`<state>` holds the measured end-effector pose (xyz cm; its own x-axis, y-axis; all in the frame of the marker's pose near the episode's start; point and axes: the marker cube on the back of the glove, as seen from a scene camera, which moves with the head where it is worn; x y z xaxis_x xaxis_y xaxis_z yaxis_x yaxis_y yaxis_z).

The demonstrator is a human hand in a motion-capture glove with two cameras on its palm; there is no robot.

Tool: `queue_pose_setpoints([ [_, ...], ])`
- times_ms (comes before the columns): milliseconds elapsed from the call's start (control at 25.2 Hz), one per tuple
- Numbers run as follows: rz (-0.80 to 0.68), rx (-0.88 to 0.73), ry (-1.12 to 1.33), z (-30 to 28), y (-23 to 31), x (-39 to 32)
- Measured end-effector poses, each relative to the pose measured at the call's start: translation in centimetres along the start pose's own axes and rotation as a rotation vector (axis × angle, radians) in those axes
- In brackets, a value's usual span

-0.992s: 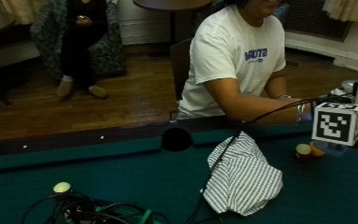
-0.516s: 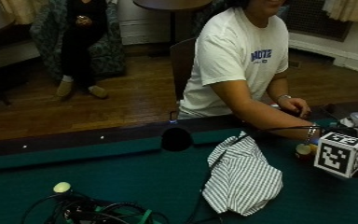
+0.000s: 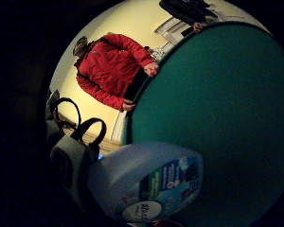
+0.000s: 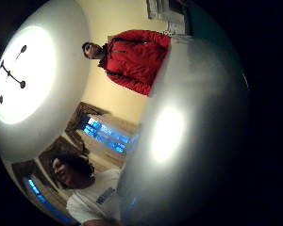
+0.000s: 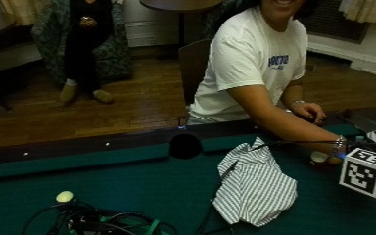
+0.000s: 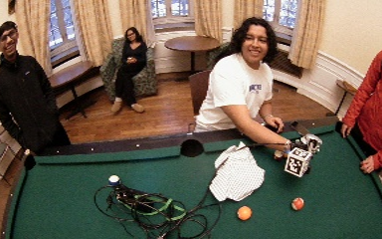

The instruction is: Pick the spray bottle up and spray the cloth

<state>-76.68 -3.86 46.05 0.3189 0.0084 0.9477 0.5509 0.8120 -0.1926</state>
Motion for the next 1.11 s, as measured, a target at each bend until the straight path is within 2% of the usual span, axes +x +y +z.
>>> queue_pose_setpoints([
  [318, 0.024, -0.052, -0.046, 1.0, -1.6, 0.4],
  [635, 0.115, -0.015, 0.016, 0.6, 0.0, 1.3],
  [1111, 0.227, -0.111, 0.136, -1.9, 2.8, 2.0],
])
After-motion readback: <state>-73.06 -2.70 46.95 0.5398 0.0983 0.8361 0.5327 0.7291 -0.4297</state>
